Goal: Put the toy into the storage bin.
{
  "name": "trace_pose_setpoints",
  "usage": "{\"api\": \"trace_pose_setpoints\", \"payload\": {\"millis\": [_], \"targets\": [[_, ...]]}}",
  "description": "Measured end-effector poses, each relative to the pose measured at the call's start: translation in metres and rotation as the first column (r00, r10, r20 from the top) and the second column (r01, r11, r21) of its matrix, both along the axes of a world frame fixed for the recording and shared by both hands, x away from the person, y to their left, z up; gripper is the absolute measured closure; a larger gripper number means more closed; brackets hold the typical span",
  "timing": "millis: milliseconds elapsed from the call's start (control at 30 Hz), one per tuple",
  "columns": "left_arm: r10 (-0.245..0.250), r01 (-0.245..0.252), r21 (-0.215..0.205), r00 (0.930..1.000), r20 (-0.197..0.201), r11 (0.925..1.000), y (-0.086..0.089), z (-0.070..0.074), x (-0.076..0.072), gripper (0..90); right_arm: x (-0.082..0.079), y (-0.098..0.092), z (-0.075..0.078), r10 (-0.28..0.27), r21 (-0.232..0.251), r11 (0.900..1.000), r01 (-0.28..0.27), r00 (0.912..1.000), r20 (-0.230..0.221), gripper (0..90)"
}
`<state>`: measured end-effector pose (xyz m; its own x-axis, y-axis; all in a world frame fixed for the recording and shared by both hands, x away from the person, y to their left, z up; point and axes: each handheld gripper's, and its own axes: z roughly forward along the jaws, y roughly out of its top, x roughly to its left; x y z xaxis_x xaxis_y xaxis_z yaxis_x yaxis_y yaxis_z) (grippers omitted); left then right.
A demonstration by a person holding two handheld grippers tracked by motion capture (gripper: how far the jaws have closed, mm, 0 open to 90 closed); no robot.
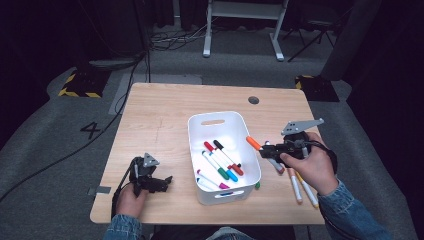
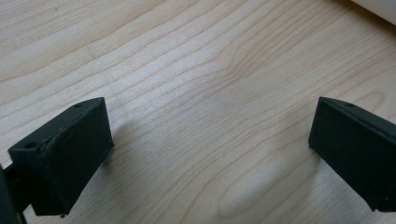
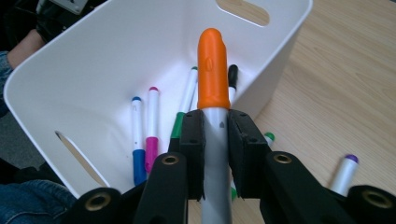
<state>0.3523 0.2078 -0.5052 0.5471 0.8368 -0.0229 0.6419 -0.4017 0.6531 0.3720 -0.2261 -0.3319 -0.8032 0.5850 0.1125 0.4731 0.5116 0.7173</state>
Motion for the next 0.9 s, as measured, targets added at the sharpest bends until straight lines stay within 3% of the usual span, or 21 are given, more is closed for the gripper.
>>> {"api": "trace_pose_setpoints", "payload": {"millis": [233, 533, 733, 900], "targets": [[0.001, -0.001, 0.000, 1.0000, 0.000, 1.0000, 0.000, 0.000, 0.000, 0.0, 0.006, 0.018, 0.002, 0.031, 0.004, 1.000, -0.031, 0.9993, -0.018, 77.6], [0.001, -0.001, 0.000, 1.0000, 0.000, 1.0000, 0.000, 0.000, 0.000, 0.0, 0.004, 0.044, 0.009, 0.090, 0.018, 0.996, -0.090, 0.9959, -0.010, 77.6], [0.001, -0.001, 0.000, 1.0000, 0.000, 1.0000, 0.000, 0.000, 0.000, 0.0, 0.004, 0.058, 0.008, 0.120, 0.030, 0.992, -0.119, 0.9926, -0.020, 77.6], [0.001, -0.001, 0.000, 1.0000, 0.000, 1.0000, 0.000, 0.000, 0.000, 0.0, 0.005, 0.066, 0.004, 0.141, 0.013, 0.990, -0.140, 0.9898, -0.024, 77.6]]}}
